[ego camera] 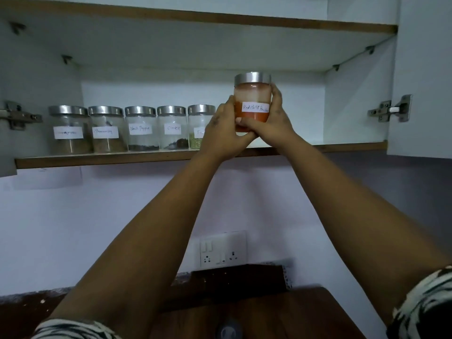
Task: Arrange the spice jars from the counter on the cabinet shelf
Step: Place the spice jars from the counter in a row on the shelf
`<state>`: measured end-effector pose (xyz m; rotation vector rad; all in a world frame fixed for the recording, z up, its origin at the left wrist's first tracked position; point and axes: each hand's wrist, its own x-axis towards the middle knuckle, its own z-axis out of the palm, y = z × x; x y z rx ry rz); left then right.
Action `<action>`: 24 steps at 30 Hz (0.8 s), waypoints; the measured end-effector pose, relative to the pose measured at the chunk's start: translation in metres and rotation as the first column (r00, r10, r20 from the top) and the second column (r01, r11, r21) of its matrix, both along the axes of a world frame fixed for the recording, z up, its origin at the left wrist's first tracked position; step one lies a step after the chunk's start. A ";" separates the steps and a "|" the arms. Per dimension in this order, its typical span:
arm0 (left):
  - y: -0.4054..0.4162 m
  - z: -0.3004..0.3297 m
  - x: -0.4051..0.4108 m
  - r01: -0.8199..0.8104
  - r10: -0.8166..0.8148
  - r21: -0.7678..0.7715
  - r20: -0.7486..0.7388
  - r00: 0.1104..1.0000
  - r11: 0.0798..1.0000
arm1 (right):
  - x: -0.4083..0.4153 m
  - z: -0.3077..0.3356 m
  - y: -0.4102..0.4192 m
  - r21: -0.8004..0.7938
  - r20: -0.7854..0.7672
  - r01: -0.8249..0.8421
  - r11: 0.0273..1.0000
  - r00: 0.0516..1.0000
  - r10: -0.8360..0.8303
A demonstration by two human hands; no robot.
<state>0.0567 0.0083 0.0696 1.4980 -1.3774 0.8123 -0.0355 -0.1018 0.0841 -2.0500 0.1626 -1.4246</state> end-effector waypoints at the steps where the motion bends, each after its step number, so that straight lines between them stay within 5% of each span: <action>1: -0.001 0.000 0.005 -0.045 0.045 0.020 0.011 0.999 0.999 | 0.005 0.000 -0.002 -0.006 -0.051 0.000 1.000 0.999 0.000; 7: -0.003 -0.017 0.037 -0.253 0.249 0.199 0.044 0.967 0.947 | 0.034 -0.004 -0.019 -0.060 -0.393 0.033 0.998 0.918 -0.054; 11: 0.010 -0.040 0.063 -0.598 0.627 -0.189 0.256 0.736 0.779 | 0.046 0.008 -0.035 0.043 -0.516 0.107 0.993 0.854 -0.070; 15: 0.016 -0.059 0.086 -0.536 0.677 -0.414 0.404 0.616 0.735 | 0.061 0.015 -0.040 0.099 -0.581 0.117 0.988 0.813 -0.038; 20: 0.010 -0.059 0.086 -0.549 0.697 -0.434 0.373 0.612 0.714 | 0.071 0.020 -0.045 0.165 -0.634 0.049 0.985 0.771 0.068; 24: 0.010 -0.060 0.086 -0.543 0.688 -0.427 0.369 0.625 0.723 | 0.081 0.018 -0.047 0.088 -0.642 0.150 0.985 0.765 -0.059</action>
